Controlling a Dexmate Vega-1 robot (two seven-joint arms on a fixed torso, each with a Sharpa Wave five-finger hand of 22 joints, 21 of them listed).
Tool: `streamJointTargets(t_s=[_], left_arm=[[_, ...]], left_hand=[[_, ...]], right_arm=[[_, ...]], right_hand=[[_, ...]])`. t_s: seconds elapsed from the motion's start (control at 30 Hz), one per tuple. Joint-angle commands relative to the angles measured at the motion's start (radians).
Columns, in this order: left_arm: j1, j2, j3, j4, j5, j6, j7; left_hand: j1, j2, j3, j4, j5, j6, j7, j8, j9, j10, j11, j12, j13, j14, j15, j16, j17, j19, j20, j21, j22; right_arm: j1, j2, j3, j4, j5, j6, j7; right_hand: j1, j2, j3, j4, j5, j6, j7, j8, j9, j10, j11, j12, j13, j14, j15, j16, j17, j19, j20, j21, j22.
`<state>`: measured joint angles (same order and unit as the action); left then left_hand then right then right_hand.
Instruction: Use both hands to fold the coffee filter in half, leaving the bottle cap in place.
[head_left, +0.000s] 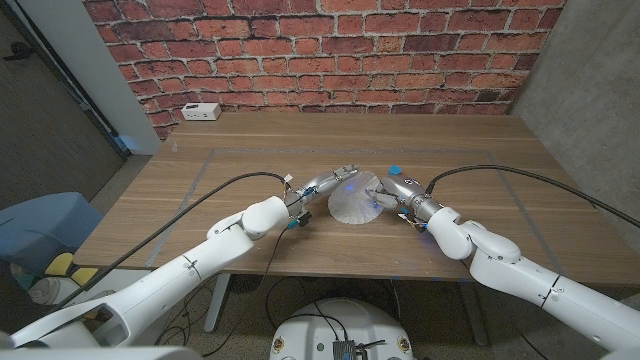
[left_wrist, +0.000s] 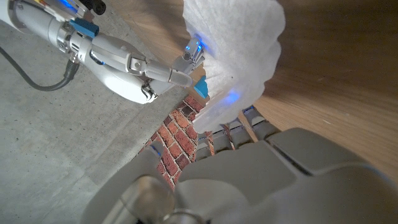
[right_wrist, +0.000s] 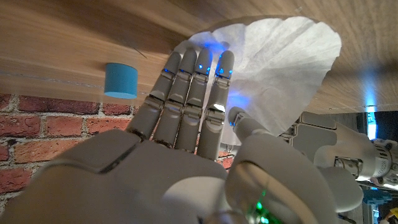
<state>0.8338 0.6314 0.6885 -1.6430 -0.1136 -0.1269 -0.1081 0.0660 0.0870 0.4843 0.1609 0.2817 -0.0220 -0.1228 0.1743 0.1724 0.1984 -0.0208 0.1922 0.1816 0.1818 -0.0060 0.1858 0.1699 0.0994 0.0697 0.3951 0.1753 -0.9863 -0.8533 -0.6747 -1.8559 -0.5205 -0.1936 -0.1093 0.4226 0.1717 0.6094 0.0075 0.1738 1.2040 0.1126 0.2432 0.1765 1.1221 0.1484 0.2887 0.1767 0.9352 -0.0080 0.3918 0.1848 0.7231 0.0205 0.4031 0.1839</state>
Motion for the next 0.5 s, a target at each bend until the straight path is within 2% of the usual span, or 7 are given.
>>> streamJointTargets(t_s=[0.03,0.1,0.13,0.17,0.23,0.37,0.5], left_arm=[[-0.006,-0.031,-0.014,0.059,-0.173,-0.054,-0.113],[-0.008,-0.03,-0.014,0.059,-0.189,-0.046,-0.126],[-0.009,-0.03,-0.014,0.06,-0.199,-0.041,-0.134],[-0.011,-0.03,-0.013,0.061,-0.206,-0.037,-0.139],[-0.015,-0.029,-0.01,0.065,-0.215,-0.03,-0.151],[-0.022,-0.032,-0.004,0.074,-0.224,-0.021,-0.163],[-0.032,-0.017,0.009,0.051,-0.179,0.007,-0.141]], left_hand=[[-0.008,0.002,-0.01,-0.005,0.02,-0.021,0.003,0.004,0.002,-0.005,0.02,0.002,0.003,0.062,0.014,0.014,0.001,0.078,-0.012,0.021,0.002],[-0.007,0.001,-0.012,-0.007,0.025,-0.031,0.006,0.002,0.002,-0.006,0.027,0.003,0.003,0.082,0.019,0.016,0.001,0.112,-0.013,0.028,0.002],[-0.006,0.0,-0.015,-0.009,0.03,-0.039,0.009,0.003,0.002,-0.007,0.037,0.003,0.003,0.104,0.024,0.018,0.001,0.149,-0.005,0.036,0.002],[-0.004,-0.002,-0.018,-0.01,0.036,-0.058,0.007,0.001,0.003,-0.012,0.045,0.003,0.003,0.117,0.028,0.013,0.001,0.198,0.026,0.045,0.002],[-0.003,-0.006,-0.024,-0.012,0.046,-0.083,0.01,0.001,0.003,-0.03,0.047,-0.001,0.003,0.132,0.041,0.008,0.001,0.277,0.056,0.061,0.001],[0.0,-0.014,-0.028,-0.014,0.054,-0.121,0.008,-0.003,0.004,-0.055,0.061,-0.006,0.004,0.117,0.047,-0.002,0.002,0.331,0.076,0.064,-0.003],[0.001,-0.019,-0.031,-0.014,0.061,-0.182,0.001,-0.01,0.005,-0.081,0.069,-0.009,0.004,0.103,0.06,-0.007,0.002,0.342,0.072,0.05,-0.006]], right_arm=[[0.012,0.005,-0.021,0.013,-0.011,-0.018,0.009],[0.01,0.003,-0.018,0.014,-0.008,-0.014,0.0],[0.009,0.003,-0.017,0.014,-0.009,-0.014,-0.004],[0.009,0.002,-0.016,0.014,-0.009,-0.013,-0.008],[0.008,0.002,-0.013,0.015,-0.005,-0.01,-0.014],[0.004,0.0,-0.007,0.015,0.001,-0.005,-0.026],[-0.001,-0.002,0.003,0.012,0.01,-0.004,-0.039]], right_hand=[[-0.027,0.0,-0.004,0.02,0.0,-0.012,0.004,-0.018,0.003,-0.016,0.002,-0.017,0.004,-0.026,0.007,-0.022,0.005,-0.021,0.015,-0.009,0.005],[-0.035,0.0,-0.006,0.026,0.001,-0.022,0.009,-0.026,0.003,-0.023,-0.003,-0.025,0.004,-0.039,0.009,-0.033,0.006,-0.029,0.018,-0.012,0.005],[-0.039,0.001,-0.006,0.029,0.001,-0.024,0.007,-0.028,0.003,-0.027,-0.002,-0.03,0.004,-0.045,0.009,-0.039,0.006,-0.033,0.021,-0.015,0.005],[-0.04,0.0,-0.006,0.029,0.002,-0.027,0.005,-0.03,0.003,-0.027,-0.002,-0.032,0.005,-0.053,0.01,-0.044,0.005,-0.034,0.022,-0.015,0.005],[-0.044,0.001,-0.007,0.032,0.002,-0.03,0.006,-0.033,0.004,-0.035,-0.002,-0.038,0.005,-0.053,0.011,-0.047,0.007,-0.037,0.022,-0.016,0.004],[-0.048,0.001,-0.008,0.034,0.002,-0.034,0.007,-0.036,0.004,-0.041,-0.001,-0.043,0.005,-0.059,0.012,-0.052,0.008,-0.039,0.024,-0.017,0.004],[-0.05,0.001,-0.01,0.033,0.003,-0.053,0.005,-0.046,0.004,-0.056,-0.003,-0.056,0.006,-0.073,0.017,-0.061,0.012,-0.045,0.027,-0.02,0.004]])
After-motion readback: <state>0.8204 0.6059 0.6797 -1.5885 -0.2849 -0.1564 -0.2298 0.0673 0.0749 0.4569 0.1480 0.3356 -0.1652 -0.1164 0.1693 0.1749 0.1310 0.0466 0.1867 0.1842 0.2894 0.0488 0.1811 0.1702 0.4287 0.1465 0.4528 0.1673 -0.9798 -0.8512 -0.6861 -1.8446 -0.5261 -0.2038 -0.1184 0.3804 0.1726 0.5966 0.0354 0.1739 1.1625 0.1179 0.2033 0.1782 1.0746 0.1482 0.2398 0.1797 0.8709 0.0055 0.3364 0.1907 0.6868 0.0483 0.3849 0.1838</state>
